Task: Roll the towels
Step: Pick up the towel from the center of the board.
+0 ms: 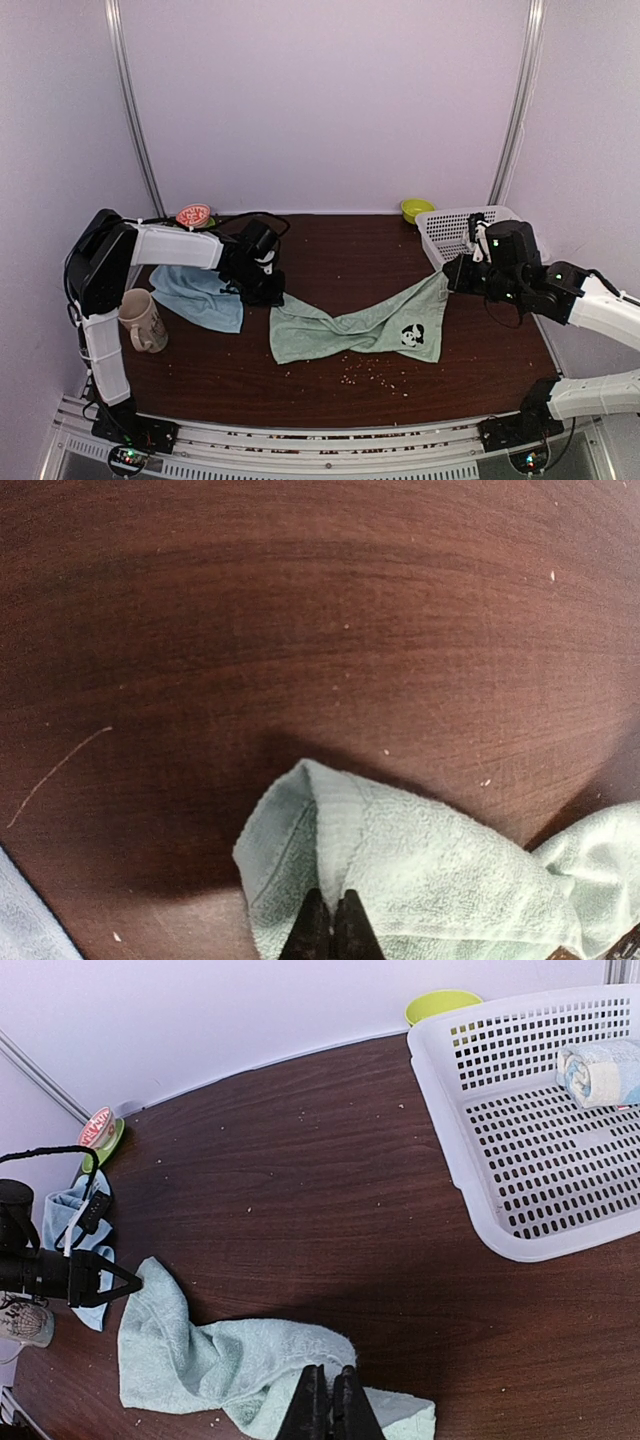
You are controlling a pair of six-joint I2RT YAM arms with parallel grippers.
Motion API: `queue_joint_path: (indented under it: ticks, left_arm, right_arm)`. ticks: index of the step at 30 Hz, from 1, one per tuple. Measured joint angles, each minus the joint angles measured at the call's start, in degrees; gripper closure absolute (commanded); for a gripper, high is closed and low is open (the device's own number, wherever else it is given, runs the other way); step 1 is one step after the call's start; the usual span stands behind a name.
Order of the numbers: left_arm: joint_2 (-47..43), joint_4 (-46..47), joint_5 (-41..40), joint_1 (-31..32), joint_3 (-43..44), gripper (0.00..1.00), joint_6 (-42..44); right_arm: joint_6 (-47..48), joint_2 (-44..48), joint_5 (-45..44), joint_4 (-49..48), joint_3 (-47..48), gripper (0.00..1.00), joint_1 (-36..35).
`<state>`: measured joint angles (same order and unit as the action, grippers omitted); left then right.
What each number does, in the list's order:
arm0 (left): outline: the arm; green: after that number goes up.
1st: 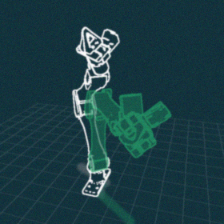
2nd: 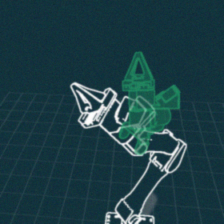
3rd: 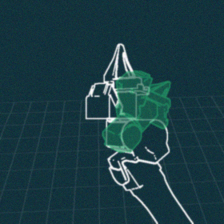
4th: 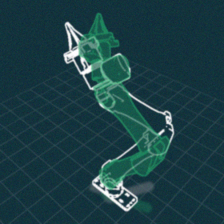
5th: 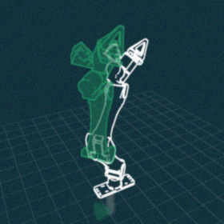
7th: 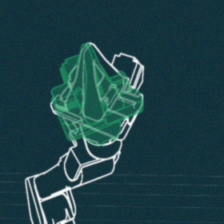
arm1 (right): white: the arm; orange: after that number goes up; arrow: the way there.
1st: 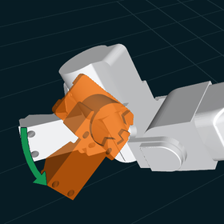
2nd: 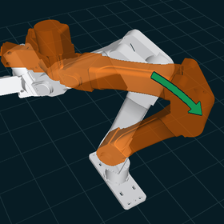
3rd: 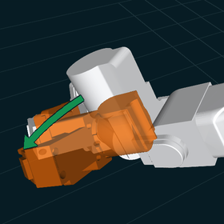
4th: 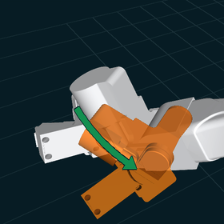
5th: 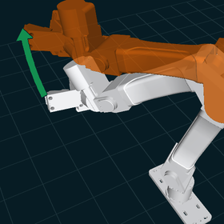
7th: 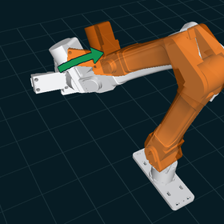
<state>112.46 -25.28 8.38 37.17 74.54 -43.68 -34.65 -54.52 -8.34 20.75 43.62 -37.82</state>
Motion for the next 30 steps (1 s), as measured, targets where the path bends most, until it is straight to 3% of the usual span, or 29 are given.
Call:
queue_joint_path:
  ticks: [7,15,21,30]
  left_arm:
    - [-4.4,-0.1,-0.4,0.0,-1.7,1.0,0.0]
    - [-34.5,-0.2,-1.7,0.1,-4.2,1.0,0.0]
    - [-58.0,0.3,-1.9,1.2,-13.2,1.0,-2.4]
    - [-71.3,-8.5,-1.8,2.3,-16.5,1.0,-5.4]
  right_arm:
    - [0.9,0.5,-0.1,0.7,0.3,1.0,0.2]
    - [9.3,5.6,3.7,4.9,12.1,1.0,0.6]
    - [14.4,12.7,9.6,8.2,14.8,1.0,0.6]
    - [16.7,20.0,22.4,13.3,16.4,1.0,0.6]
